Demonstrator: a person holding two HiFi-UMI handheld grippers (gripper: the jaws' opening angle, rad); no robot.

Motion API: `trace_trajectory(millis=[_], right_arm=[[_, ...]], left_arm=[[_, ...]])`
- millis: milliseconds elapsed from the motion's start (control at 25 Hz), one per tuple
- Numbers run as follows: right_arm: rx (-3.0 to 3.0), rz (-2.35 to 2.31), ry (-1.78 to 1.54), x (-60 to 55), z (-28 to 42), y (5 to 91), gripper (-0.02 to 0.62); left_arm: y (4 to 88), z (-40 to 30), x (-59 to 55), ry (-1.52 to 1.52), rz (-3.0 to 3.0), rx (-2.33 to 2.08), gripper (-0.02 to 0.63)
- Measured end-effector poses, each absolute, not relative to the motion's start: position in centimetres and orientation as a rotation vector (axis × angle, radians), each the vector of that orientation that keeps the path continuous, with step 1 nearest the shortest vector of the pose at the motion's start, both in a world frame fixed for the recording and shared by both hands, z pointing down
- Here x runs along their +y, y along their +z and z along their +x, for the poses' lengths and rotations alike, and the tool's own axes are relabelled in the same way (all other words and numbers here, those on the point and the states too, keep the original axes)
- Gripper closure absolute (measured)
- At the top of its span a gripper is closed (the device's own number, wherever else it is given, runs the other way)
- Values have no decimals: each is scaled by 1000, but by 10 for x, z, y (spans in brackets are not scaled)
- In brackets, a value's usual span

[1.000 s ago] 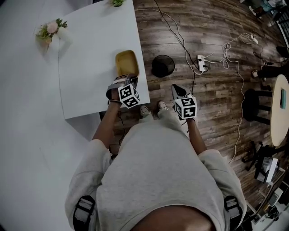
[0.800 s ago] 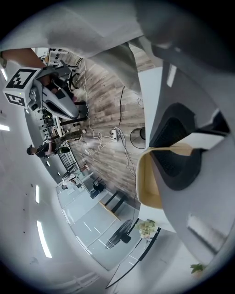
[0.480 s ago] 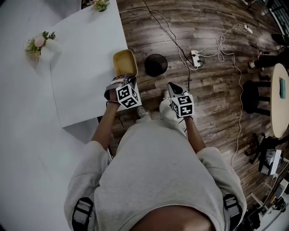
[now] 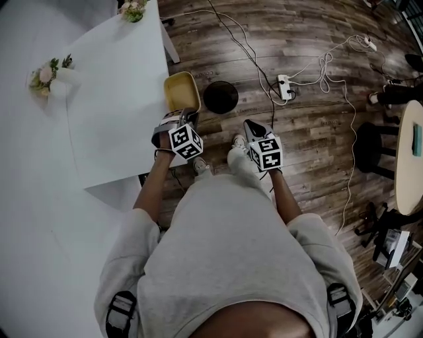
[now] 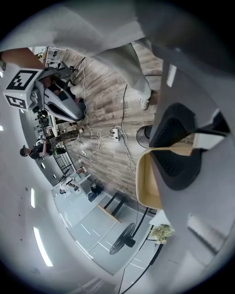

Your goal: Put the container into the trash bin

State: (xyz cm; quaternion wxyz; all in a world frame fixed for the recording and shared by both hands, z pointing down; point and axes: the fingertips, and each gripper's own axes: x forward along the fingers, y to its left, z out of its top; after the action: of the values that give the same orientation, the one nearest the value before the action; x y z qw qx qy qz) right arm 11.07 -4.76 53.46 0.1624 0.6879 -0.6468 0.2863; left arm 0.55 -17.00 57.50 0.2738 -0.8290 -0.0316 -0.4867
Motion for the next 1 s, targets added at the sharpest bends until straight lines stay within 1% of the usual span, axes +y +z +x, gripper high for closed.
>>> trace_trajectory(millis=[240, 480, 1000], right_arm=[[-1868, 1909, 846, -41, 157, 548, 581], [-1898, 1855, 878, -42, 184, 564, 581], [-1911, 1800, 941, -65, 198, 596, 581]], left_arm=[[591, 49, -157, -1362, -2204, -100, 571], [606, 81, -154, -1410, -2216, -92, 571], [644, 104, -159, -1450, -2251, -136, 571]])
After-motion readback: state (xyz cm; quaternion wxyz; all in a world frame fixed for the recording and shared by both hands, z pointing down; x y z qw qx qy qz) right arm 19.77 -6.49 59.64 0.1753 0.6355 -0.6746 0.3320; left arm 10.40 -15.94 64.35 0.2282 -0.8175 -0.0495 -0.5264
